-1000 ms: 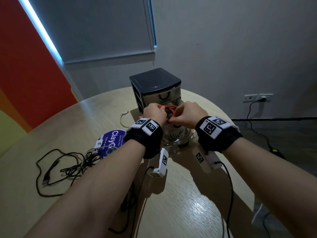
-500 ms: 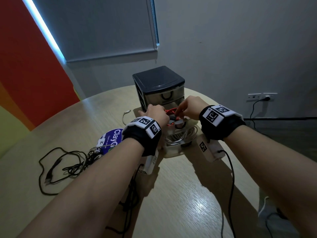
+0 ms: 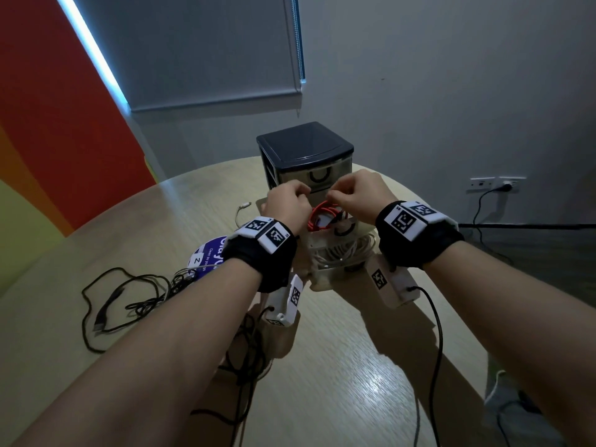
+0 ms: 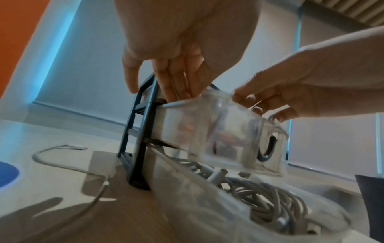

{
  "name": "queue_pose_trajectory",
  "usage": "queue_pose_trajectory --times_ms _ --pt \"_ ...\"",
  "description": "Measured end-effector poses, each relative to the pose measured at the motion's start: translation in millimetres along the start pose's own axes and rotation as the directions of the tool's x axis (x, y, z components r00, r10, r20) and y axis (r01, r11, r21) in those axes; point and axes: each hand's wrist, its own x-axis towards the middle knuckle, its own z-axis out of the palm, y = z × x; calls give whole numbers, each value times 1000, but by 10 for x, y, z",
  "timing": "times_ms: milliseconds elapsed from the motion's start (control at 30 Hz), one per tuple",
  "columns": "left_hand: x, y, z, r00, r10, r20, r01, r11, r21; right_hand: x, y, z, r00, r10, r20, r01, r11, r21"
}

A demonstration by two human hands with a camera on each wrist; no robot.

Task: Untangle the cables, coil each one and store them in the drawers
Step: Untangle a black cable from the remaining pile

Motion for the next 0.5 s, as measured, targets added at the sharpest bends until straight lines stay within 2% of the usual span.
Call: queue_pose_trajectory --times_ms 133,300,500 --pt "-73 -199 -253 996 39 -76 -39 999 -1 -147 -241 72 991 -134 -17 135 990 43" --pt "-320 -584 -558 996 -37 -75 39 999 24 -406 -532 311 969 -245 19 244 969 48" --pt "-782 -1036 -885 986 -154 -58 161 978 133 -792 -607 681 913 -309 266 336 940 -63"
